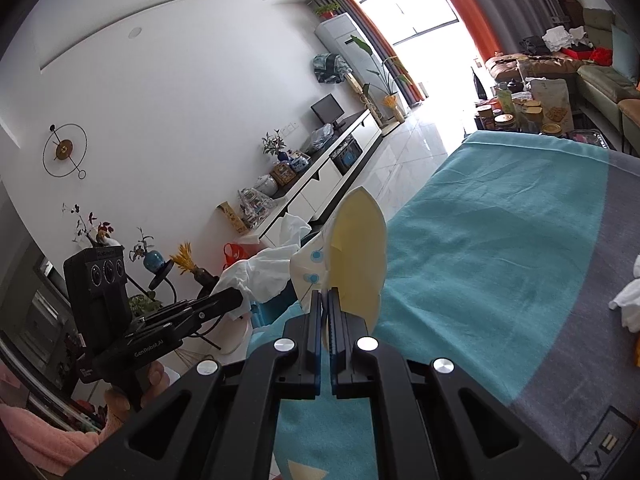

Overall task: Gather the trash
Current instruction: 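Carry the paper cup and white tissue over the teal bin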

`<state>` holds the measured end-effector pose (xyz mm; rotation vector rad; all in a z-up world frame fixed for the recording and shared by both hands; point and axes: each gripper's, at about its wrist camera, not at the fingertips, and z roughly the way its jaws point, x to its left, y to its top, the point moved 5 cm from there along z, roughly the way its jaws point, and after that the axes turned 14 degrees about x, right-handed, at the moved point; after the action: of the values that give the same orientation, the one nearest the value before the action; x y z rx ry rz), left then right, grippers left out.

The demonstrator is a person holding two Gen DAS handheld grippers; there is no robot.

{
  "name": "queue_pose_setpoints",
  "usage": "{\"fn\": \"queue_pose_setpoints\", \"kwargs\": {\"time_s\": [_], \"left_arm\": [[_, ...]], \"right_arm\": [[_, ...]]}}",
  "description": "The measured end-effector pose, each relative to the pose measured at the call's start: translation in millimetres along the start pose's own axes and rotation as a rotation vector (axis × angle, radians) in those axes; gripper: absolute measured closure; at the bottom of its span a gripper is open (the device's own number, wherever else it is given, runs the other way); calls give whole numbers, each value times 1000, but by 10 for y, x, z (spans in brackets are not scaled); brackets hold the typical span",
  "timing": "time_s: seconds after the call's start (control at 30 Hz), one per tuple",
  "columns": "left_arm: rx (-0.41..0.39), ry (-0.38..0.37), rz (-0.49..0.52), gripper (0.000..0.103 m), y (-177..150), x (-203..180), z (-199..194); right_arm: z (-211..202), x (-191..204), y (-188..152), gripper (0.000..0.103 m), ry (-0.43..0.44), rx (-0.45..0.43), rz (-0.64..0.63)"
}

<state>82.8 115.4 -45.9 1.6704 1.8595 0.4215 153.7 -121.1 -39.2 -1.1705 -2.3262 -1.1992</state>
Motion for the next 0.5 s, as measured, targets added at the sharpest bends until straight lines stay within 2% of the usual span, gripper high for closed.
{"fn": "queue_pose_setpoints", "kwargs": {"time_s": [0.5], "left_arm": [[-15, 48, -74, 98, 0, 393, -111]], "right_arm": [[280, 189, 169, 101, 20, 59, -47]]}}
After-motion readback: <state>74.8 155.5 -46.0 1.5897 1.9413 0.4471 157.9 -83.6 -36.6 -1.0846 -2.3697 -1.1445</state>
